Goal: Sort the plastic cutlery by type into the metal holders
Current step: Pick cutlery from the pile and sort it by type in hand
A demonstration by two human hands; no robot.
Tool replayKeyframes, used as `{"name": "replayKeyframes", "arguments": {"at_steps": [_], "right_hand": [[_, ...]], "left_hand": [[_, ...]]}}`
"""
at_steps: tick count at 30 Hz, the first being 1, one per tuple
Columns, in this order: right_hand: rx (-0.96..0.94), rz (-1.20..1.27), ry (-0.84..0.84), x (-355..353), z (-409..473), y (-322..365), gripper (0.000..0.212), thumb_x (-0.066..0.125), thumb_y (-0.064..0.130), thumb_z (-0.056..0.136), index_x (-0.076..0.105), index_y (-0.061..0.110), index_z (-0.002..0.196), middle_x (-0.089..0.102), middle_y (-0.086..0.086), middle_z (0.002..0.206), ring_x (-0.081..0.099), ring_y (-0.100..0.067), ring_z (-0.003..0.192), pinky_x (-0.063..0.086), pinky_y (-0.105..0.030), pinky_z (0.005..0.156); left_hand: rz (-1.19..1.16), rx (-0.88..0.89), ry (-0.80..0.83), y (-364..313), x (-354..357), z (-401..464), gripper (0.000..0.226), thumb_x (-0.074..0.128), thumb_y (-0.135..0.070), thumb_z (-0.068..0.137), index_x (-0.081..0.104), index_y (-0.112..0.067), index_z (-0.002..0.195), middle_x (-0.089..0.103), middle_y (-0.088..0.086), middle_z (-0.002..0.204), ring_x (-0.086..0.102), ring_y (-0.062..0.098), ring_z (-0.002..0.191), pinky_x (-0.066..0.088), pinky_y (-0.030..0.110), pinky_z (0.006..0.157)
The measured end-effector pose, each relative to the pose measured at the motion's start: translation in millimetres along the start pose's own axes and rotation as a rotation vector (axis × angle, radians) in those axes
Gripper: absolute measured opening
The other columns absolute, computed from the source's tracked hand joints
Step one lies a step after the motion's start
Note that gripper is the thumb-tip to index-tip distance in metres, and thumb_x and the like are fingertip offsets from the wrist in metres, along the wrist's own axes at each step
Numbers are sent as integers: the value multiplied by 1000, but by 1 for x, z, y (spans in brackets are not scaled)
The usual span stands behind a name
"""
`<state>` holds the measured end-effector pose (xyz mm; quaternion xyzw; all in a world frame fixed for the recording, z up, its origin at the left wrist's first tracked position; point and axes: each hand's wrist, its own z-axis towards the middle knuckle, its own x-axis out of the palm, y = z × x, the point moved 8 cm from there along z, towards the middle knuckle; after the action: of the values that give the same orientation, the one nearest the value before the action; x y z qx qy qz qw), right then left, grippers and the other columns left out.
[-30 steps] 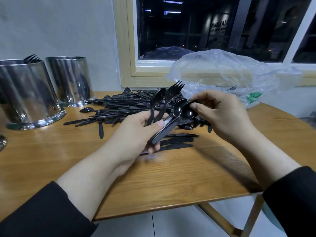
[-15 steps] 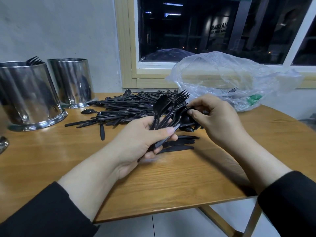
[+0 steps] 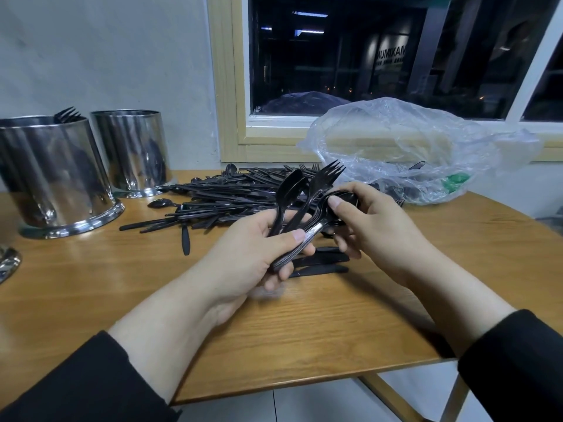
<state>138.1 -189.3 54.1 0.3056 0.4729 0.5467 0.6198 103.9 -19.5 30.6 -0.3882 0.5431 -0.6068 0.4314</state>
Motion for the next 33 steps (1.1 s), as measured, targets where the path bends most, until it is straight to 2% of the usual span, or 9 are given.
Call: {"name": "replayKeyframes", "arguments": {"at_steps": [4,9,13,16,20,22,25,30,33], "right_hand": [[9,-71,-58,-6,2,0,11,59,25,101,63,17,106,58,-4,59,50,-21,49,36,-26,45],[-4,-131,-73,-6,2,2,10,61,25,100,63,15,101,50,3,48,44,-20,46,36,-29,49],[-49,-203,-34,2,1,8,9,63,27,99,63,18,96,52,1,49,46,-20,45,39,-32,53],[-64,-227,-27,5,-1,13,8,63,26,98,63,19,95,51,3,48,47,-17,44,40,-30,53],[-72,-260,-22,5,-2,17,7,64,29,97,63,23,94,53,4,48,49,-17,45,42,-31,54],[-68,-269,-22,5,-2,17,7,64,30,97,63,24,93,54,3,49,51,-17,45,43,-31,55],[-64,-284,-25,4,-2,17,6,65,30,96,64,24,94,56,2,50,53,-17,46,44,-31,54],[-53,-280,-24,4,1,18,7,65,28,96,65,21,93,57,3,50,53,-15,45,43,-27,50],[-37,-228,-22,0,6,16,8,65,27,96,66,19,94,57,5,50,52,-14,44,42,-25,48]], "left_hand": [[-14,-12,5,-2,1,-2,20,55,-21,105,63,-20,123,77,10,98,58,19,58,41,24,41],[43,-49,29,0,5,-5,26,51,-35,105,56,-10,108,75,11,104,46,16,52,26,24,39],[43,-61,54,0,8,-6,27,50,-38,104,55,-12,103,75,12,104,39,15,49,24,20,36],[56,-71,54,0,7,-4,30,53,-42,102,54,-13,95,76,14,100,38,15,45,23,22,39],[46,-74,61,1,8,-3,32,53,-45,100,61,-15,93,75,14,95,42,18,46,28,27,48],[27,-84,56,3,9,-3,32,53,-44,100,64,-15,93,75,14,93,48,22,53,36,29,54],[-12,-109,54,5,8,-2,33,54,-43,100,66,-13,93,74,17,95,55,25,58,45,30,53],[-56,-97,33,4,7,3,30,53,-37,102,62,-11,90,71,13,89,37,15,46,24,22,41],[-74,-100,24,4,9,6,30,52,-36,103,60,-10,91,69,11,84,36,14,47,20,22,41]]}}
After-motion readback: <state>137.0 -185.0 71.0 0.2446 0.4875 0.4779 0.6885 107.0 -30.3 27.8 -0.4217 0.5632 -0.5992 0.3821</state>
